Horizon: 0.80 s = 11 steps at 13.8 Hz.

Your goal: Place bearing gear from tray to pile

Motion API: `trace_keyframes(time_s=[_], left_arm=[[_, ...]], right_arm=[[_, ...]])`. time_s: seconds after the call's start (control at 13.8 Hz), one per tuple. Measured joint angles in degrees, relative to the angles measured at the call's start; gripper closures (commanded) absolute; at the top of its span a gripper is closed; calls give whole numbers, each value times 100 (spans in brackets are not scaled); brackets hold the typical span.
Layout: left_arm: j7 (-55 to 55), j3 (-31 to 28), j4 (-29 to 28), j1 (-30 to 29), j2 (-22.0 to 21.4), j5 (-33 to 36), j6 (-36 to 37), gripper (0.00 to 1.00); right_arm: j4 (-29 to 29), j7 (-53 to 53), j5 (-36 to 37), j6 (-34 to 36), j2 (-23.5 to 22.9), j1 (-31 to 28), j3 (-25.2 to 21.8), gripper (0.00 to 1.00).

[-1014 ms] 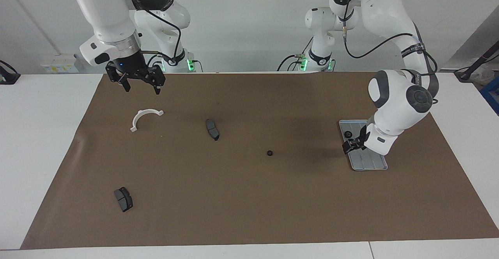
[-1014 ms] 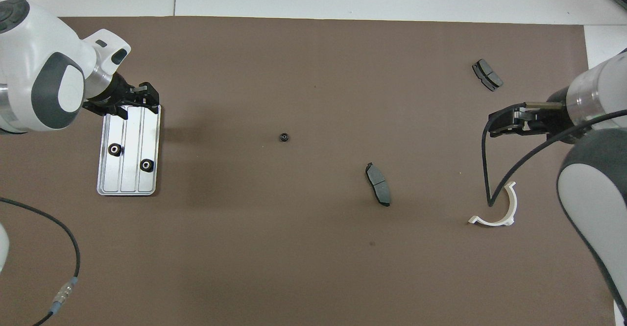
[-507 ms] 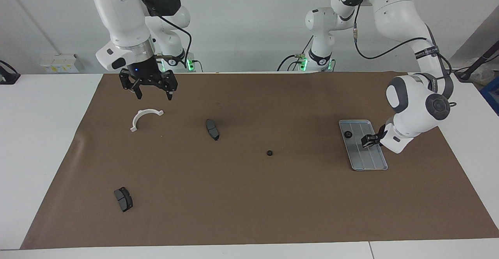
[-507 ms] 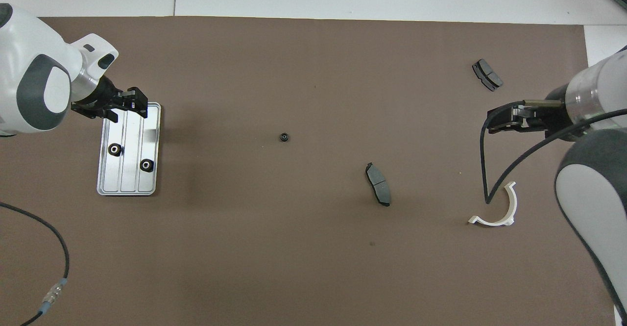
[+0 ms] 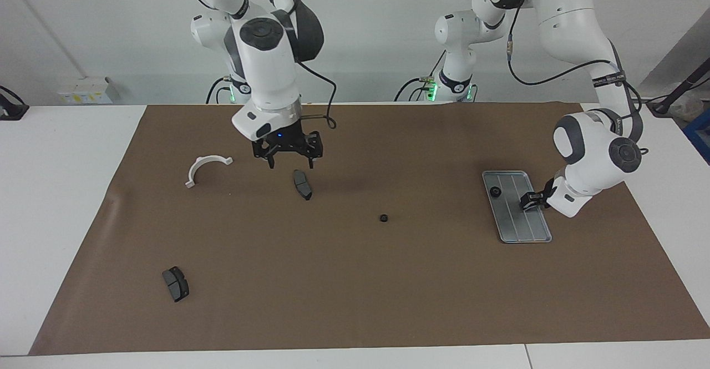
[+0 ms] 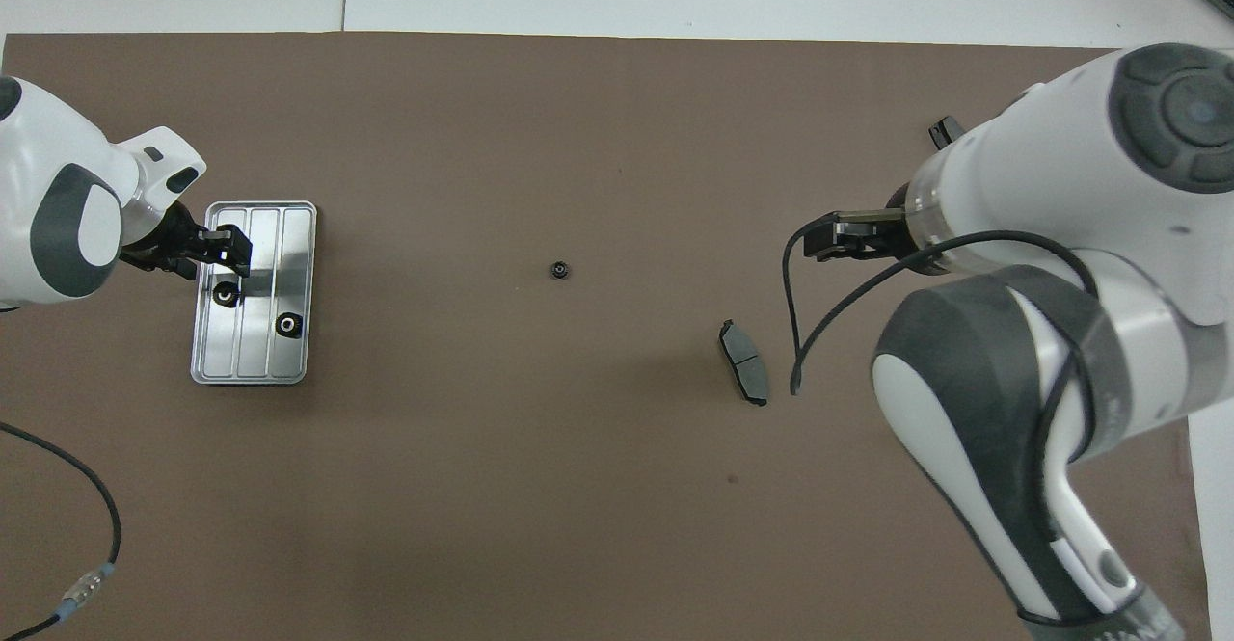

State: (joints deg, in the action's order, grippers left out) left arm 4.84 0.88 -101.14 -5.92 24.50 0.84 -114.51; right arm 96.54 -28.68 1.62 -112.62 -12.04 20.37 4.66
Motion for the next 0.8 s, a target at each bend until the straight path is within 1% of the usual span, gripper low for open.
trace_keyframes(time_s=[0.36,0.58,0.8], left_arm=[[0,25,-103,3,-4,2,-23,31],[-1,24,-121,3,-15,10,-17,31],[-90,24,-123,17,-25,23,-5,31]], right_arm=[[-108,-422,37,-798,-651,527,-3,0],[-529,-709,151,-825,-1196,865,-5,0],[-1257,-1223,532,-827,-1988,1213,-6,0]])
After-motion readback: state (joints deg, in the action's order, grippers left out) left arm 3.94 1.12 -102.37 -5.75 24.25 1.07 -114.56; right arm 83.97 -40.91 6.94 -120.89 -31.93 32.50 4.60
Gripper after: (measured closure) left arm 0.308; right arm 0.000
